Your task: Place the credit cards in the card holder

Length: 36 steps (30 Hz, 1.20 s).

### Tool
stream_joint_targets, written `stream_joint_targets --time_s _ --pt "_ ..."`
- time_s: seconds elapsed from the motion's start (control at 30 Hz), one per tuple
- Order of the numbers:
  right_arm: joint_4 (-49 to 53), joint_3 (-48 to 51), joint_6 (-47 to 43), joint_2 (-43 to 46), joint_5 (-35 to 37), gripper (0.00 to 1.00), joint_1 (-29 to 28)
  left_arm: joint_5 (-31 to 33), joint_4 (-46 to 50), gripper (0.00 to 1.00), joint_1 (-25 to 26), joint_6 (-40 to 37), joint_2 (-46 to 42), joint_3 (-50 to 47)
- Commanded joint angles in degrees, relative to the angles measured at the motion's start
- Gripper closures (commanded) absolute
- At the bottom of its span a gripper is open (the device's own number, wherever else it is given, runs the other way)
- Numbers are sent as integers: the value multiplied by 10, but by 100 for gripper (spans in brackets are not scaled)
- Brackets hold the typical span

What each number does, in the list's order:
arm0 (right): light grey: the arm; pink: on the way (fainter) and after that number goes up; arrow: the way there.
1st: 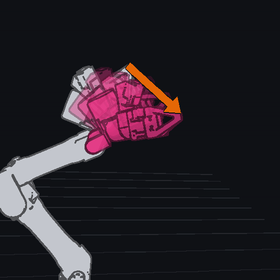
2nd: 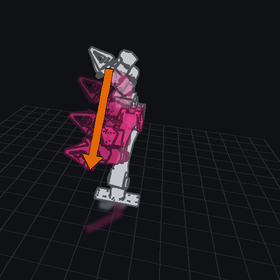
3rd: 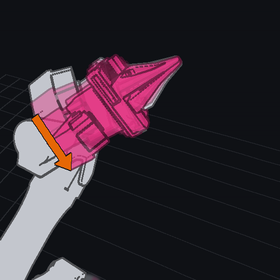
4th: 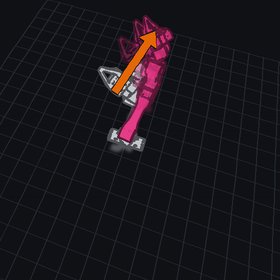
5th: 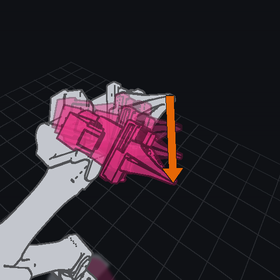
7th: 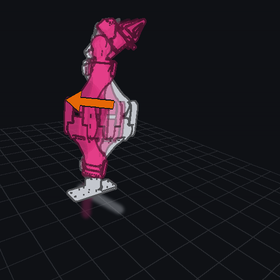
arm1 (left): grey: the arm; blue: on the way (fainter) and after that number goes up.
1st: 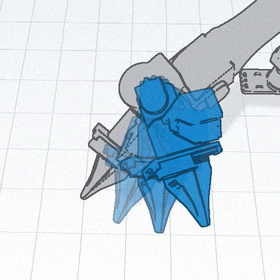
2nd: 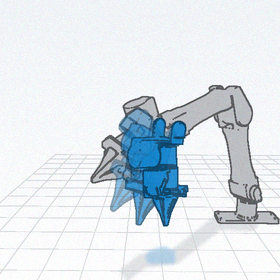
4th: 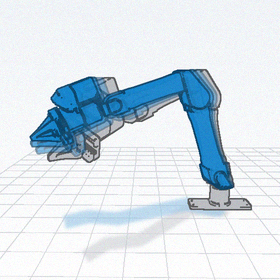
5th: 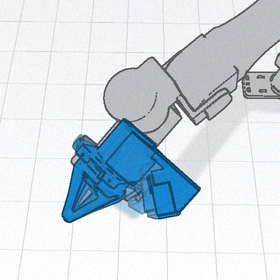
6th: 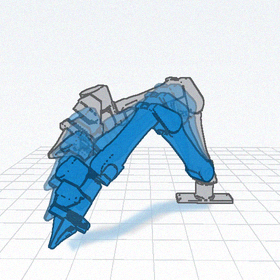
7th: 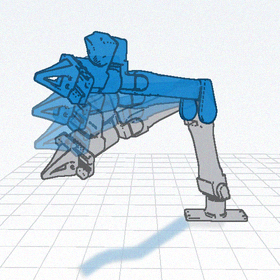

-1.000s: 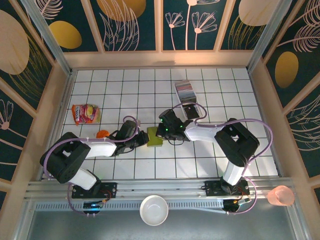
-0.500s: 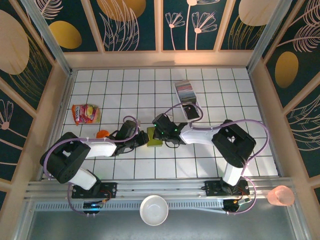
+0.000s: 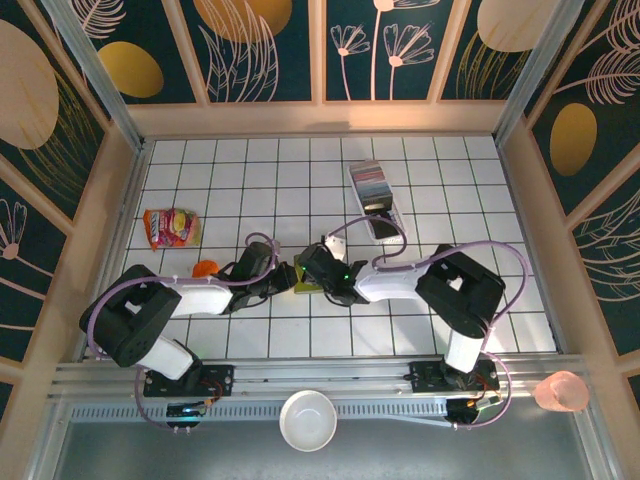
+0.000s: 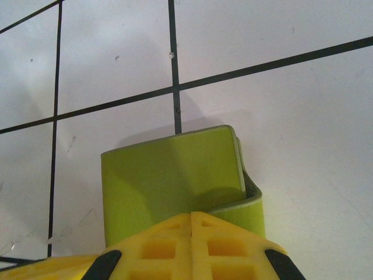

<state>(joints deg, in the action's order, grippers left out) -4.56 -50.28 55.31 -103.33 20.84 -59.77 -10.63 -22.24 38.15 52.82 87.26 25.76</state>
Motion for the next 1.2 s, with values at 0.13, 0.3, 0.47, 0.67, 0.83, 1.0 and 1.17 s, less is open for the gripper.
stream_joint_targets --time_s 0.13,0.3,0.47,0.67,0.83,1.0,1.17 --pt "206 61 34 -110 -34 100 -19 -6 5 91 3 8 11 -12" --pt "172 82 26 -49 -43 100 -18 -5 6 91 3 7 15 -11" --pt "157 80 8 -6 -35 100 -7 -7 10 91 3 6 14 -7" --pt "109 86 -11 44 -55 100 7 -1 21 90 3 5 -2 -3" --pt "106 72 -19 32 -62 100 26 -7 23 90 3 8 -13 5" --pt "159 53 4 -13 -22 100 32 -18 28 90 3 11 -38 9" --pt "225 61 25 -49 42 100 22 -19 30 89 3 15 -61 15"
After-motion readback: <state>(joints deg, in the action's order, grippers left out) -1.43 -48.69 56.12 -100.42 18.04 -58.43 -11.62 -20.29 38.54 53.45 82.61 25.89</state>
